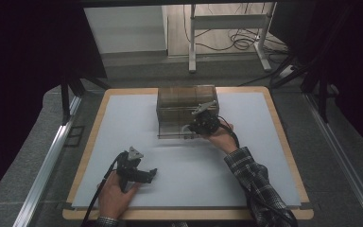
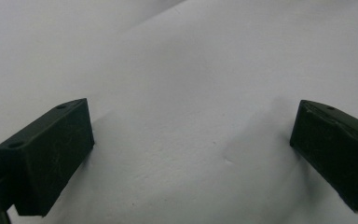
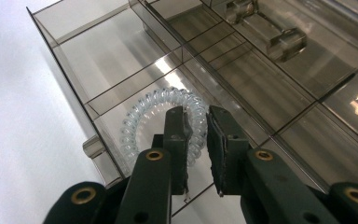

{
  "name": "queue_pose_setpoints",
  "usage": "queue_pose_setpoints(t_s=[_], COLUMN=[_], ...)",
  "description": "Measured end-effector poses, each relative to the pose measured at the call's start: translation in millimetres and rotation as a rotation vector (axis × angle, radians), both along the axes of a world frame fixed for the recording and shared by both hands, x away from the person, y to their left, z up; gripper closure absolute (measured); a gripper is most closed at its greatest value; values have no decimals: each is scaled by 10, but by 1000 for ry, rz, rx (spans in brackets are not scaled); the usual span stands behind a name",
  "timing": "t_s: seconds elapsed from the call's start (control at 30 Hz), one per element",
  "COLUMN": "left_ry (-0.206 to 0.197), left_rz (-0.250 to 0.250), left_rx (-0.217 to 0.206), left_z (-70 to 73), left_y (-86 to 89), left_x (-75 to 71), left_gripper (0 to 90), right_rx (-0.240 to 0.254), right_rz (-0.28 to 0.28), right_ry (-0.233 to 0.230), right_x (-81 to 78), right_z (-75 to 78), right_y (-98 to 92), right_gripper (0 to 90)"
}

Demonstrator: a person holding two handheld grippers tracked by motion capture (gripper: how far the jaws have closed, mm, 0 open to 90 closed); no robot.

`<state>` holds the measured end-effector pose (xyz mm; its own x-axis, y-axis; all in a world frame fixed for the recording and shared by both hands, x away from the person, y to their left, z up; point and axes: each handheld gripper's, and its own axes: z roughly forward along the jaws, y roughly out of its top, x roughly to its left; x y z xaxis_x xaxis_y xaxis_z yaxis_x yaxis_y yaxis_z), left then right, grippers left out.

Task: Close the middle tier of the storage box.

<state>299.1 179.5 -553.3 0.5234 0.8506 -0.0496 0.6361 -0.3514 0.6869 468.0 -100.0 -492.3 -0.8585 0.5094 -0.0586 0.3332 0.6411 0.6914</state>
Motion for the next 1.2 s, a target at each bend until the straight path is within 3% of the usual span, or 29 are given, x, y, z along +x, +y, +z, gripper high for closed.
queue_pose_setpoints(t_s=[0.6,1.2], left_ry=[0,-1], left_rz=[0,-2], left_rx=[2,3], left_z=[1,1], left_y=[1,2], left_x=[0,1], left_gripper=[0,0], right_rx=[22,50], right_rz=[10,51], right_ry=[-8,-19], right_x=[-50,-227], right_z=[105,227], right_y=[-57,-142], right_gripper=[711,702])
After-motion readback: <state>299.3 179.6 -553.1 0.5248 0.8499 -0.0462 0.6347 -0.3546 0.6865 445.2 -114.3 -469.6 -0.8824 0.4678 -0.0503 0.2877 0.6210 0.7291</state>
